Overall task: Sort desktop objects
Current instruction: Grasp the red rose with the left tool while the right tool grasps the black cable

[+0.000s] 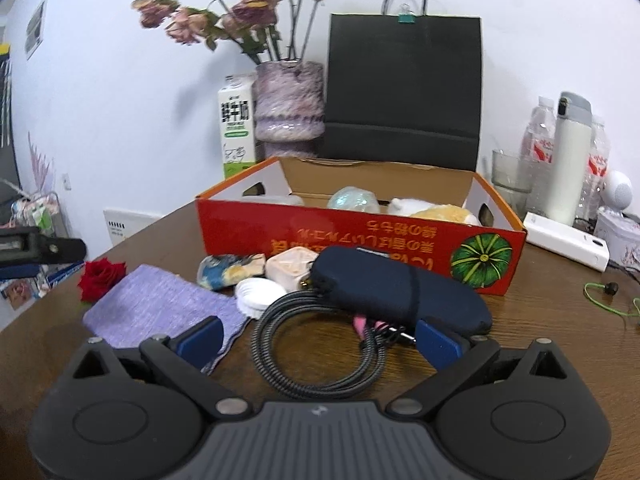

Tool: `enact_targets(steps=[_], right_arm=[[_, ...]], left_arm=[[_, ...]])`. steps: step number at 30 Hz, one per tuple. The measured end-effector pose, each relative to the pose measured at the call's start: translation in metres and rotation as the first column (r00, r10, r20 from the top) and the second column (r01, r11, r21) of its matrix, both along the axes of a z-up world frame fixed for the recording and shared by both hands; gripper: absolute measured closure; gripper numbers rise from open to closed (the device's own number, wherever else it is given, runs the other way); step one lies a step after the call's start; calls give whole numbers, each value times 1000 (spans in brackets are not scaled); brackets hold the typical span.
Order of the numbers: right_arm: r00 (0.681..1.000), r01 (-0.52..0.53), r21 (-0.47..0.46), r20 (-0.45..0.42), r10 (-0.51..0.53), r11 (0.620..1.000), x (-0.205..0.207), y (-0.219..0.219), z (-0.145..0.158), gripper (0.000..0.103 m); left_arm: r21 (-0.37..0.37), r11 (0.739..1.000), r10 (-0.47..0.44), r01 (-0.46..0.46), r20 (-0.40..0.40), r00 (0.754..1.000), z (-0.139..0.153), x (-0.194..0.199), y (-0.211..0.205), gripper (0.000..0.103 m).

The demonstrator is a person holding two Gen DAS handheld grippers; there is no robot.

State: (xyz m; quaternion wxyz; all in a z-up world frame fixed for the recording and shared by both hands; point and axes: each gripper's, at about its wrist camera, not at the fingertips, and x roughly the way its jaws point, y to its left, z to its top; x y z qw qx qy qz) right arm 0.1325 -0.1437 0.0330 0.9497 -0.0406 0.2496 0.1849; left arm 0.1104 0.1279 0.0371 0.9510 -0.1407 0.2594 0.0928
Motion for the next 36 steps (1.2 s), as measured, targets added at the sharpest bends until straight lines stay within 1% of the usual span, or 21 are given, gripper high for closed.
enact_targets(steps=[1,3,4,6,7,9,10,11,12,13,14,16,19,20,21,23,24,27,30,34,36], right_arm=[[1000,-4,-7,3,4,1000,-2,3,-1,5],[1000,-10,-20,2,10,1000,-3,7,-2,9],[1000,-12,-26,0,12,1000,-3,9,-2,10],[1000,-21,-34,-11,20,999,-2,14,-5,20],[999,-27,-37,-18,26,999,0,15,-6,22],[999,-36,-43,-36,34,998,5,22,-9,34],[998,-39,-46,-48,37,998,8,24,-11,36],[997,-40,-45,-62,37,998,11,27,-13,43],[996,-40,-38,-76,37,998,15,29,-14,50],[995,-40,-33,-91,37,999,19,31,-16,54],[994,-36,-31,-105,33,999,24,33,-17,61],[990,-19,-30,-137,15,999,34,36,-21,66],[990,-21,-10,-142,19,1000,39,34,-21,77],[989,-34,6,-146,34,999,38,33,-21,87],[989,-39,12,-145,41,999,37,32,-21,88],[989,-40,11,-140,41,999,34,31,-21,88],[989,-39,19,-139,41,999,34,30,-20,88],[991,-37,39,-129,41,999,31,26,-18,88],[992,-40,64,-116,47,997,28,22,-14,88],[992,-53,124,-105,66,991,22,17,-7,88],[992,-60,162,-104,78,985,19,13,-3,88]], left_arm=[[-7,1000,-4,4,-9,1000,-2,2,1,0],[7,1000,-9,9,-31,999,-5,5,2,3],[14,1000,-8,8,-38,999,-5,8,2,6],[15,1000,-14,15,-42,999,-5,11,3,9],[15,1000,-17,17,-44,999,-6,14,3,9],[9,1000,-21,21,-54,998,-8,20,4,10],[-1,1000,-27,27,-65,997,-9,24,5,14],[-14,999,-34,33,-76,997,-10,27,6,19],[-22,999,-38,36,-84,996,-12,30,7,21],[-34,999,-42,39,-91,995,-14,33,9,23],[-43,998,-40,36,-96,995,-16,35,10,26],[-68,997,-43,36,-104,994,-20,39,14,28],[-86,996,-45,36,-101,994,-22,39,16,34],[-97,994,-50,41,-95,994,-22,38,17,37],[-106,993,-54,44,-91,994,-22,38,18,41],[-126,991,-62,51,-88,994,-23,38,19,60],[-132,990,-63,51,-89,994,-23,37,20,62],[-149,988,-60,49,-74,995,-22,34,23,65],[-176,984,-46,41,-27,999,-17,26,29,66],[-183,982,-41,46,32,999,-10,17,32,65],[-183,982,-45,52,42,998,-9,17,32,65]])
